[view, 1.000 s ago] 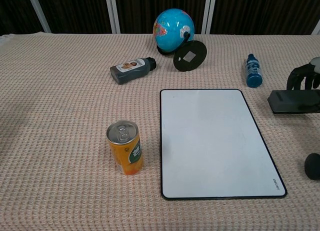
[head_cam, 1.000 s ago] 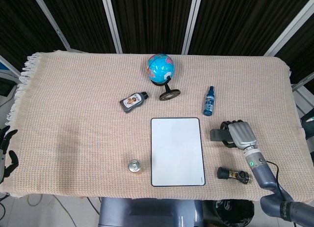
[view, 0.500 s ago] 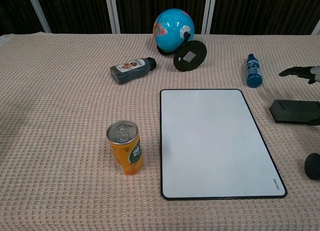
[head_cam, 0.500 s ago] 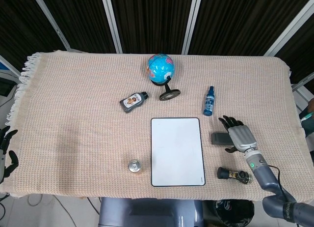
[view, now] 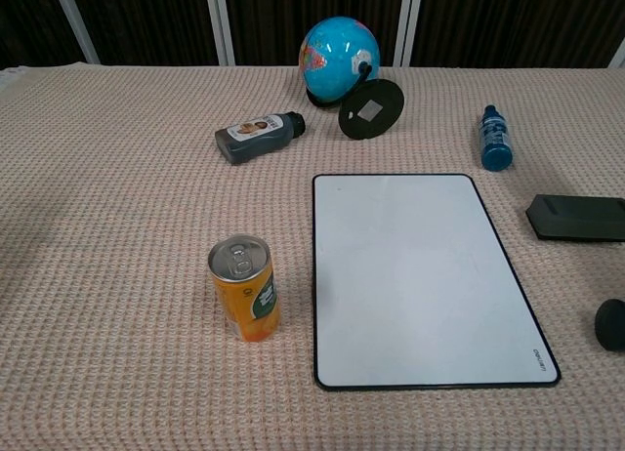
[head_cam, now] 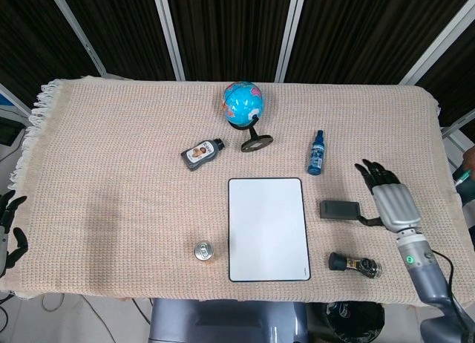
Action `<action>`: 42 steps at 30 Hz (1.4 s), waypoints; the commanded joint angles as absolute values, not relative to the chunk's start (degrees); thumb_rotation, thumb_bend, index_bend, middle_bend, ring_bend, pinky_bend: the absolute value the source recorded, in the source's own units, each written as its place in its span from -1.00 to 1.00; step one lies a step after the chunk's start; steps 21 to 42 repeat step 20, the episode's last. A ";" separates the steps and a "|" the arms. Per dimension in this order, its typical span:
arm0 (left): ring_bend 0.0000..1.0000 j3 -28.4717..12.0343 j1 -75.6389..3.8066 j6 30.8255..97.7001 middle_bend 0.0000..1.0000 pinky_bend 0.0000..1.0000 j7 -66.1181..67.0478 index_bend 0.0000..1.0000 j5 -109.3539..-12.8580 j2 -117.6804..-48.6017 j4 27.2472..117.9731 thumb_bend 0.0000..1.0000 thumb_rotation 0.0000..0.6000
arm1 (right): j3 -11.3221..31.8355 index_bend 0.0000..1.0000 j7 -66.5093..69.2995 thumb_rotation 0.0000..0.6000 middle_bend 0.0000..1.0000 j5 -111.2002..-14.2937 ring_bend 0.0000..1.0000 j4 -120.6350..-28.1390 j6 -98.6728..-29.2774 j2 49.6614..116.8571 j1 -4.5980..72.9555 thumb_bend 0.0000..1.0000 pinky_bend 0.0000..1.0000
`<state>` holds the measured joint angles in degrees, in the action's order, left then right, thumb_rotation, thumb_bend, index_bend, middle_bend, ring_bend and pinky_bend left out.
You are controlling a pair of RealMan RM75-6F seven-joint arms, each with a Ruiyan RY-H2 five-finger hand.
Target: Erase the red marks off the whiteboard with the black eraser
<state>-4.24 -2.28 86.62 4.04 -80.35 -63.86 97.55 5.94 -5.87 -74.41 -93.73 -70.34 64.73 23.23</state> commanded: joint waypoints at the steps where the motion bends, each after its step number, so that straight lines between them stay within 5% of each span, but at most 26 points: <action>1: -1.00 -4.22 -2.25 86.71 -0.91 -1.00 4.10 -0.71 -80.44 -63.88 97.52 0.49 1.00 | 3.34 -1.00 -7.21 1.00 -1.00 -78.67 -0.94 -96.45 -79.25 62.94 16.59 -0.73 -0.68; 8: -1.00 -4.13 -2.11 87.16 -0.91 -1.00 4.20 -0.71 -80.87 -64.03 97.51 0.49 1.00 | 0.03 -1.00 -7.21 1.00 -1.00 -80.96 -0.95 -94.41 -86.10 65.31 10.04 -0.76 -0.68; 16: -1.00 -4.18 -2.05 87.32 -0.91 -1.00 4.14 -0.71 -80.91 -63.99 97.49 0.49 1.00 | 1.39 -1.00 -8.17 1.00 -1.00 -81.41 -0.96 -91.89 -90.44 67.25 7.18 -0.78 -0.68; 42: -1.00 -4.18 -2.03 87.38 -0.91 -1.00 3.98 -0.71 -81.02 -63.95 97.45 0.49 1.00 | 2.05 -1.00 -7.14 1.00 -1.00 -80.66 -0.96 -91.75 -89.88 66.51 6.65 -0.79 -0.68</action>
